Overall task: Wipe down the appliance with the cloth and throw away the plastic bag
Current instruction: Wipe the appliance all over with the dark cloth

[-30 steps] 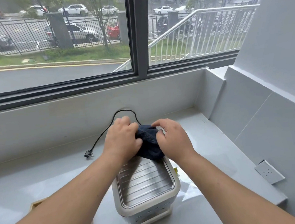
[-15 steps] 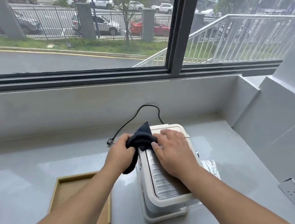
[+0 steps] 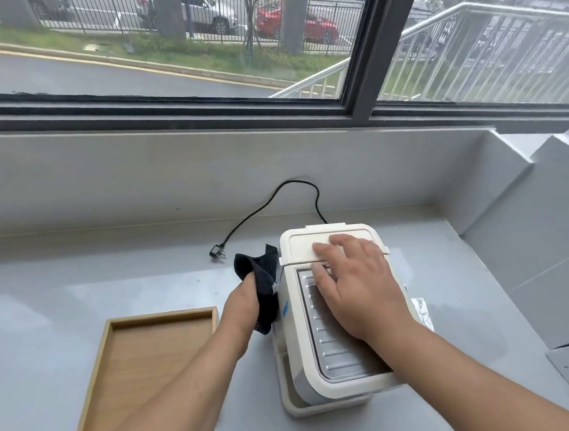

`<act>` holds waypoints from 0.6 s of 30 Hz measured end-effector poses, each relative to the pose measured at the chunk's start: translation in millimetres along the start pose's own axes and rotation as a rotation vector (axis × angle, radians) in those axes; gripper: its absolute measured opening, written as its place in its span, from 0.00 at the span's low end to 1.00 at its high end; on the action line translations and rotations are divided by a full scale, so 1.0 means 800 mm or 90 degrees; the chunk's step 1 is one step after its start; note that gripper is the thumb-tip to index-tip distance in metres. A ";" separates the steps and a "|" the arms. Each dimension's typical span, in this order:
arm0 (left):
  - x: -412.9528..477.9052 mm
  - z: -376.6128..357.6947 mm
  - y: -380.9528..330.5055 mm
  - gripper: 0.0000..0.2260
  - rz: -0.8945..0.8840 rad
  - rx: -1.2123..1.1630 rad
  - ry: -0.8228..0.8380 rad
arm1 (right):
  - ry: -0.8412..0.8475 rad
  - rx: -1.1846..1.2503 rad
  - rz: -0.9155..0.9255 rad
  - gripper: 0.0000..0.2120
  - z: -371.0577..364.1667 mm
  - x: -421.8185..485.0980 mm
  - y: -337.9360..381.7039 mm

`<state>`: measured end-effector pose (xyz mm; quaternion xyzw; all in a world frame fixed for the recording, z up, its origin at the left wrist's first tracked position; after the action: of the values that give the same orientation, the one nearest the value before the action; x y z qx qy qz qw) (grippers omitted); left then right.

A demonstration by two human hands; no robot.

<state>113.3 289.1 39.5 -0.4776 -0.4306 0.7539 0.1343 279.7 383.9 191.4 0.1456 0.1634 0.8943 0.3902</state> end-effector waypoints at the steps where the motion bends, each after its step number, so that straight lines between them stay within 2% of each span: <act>1: 0.003 -0.002 0.003 0.19 -0.008 0.014 -0.009 | -0.001 0.001 -0.001 0.23 0.000 0.000 -0.001; 3: 0.008 -0.006 0.007 0.07 -0.043 0.045 -0.021 | -0.004 0.003 -0.003 0.24 -0.001 0.000 -0.001; 5: 0.014 -0.012 0.014 0.03 -0.069 0.065 -0.020 | -0.008 0.004 -0.002 0.25 -0.001 0.001 -0.001; 9: 0.019 -0.023 0.036 0.11 -0.058 0.077 -0.039 | -0.014 0.006 0.000 0.24 -0.001 0.002 -0.003; 18: 0.038 -0.037 0.081 0.10 0.008 0.124 -0.018 | -0.019 0.011 -0.001 0.18 0.000 0.003 -0.006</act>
<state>136.1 284.4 -34.6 -0.4543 -0.3543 0.7997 0.1690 281.8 388.8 189.7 0.1623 0.1652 0.8904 0.3919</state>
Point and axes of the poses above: each hand's wrist, its own x-axis towards the middle knuckle, its own z-axis out of the back of the hand, y = z × x, the point moved 6 cm from there along x, towards the middle knuckle, and after that the axes turned 10 degrees about x, right-handed, at the moved point
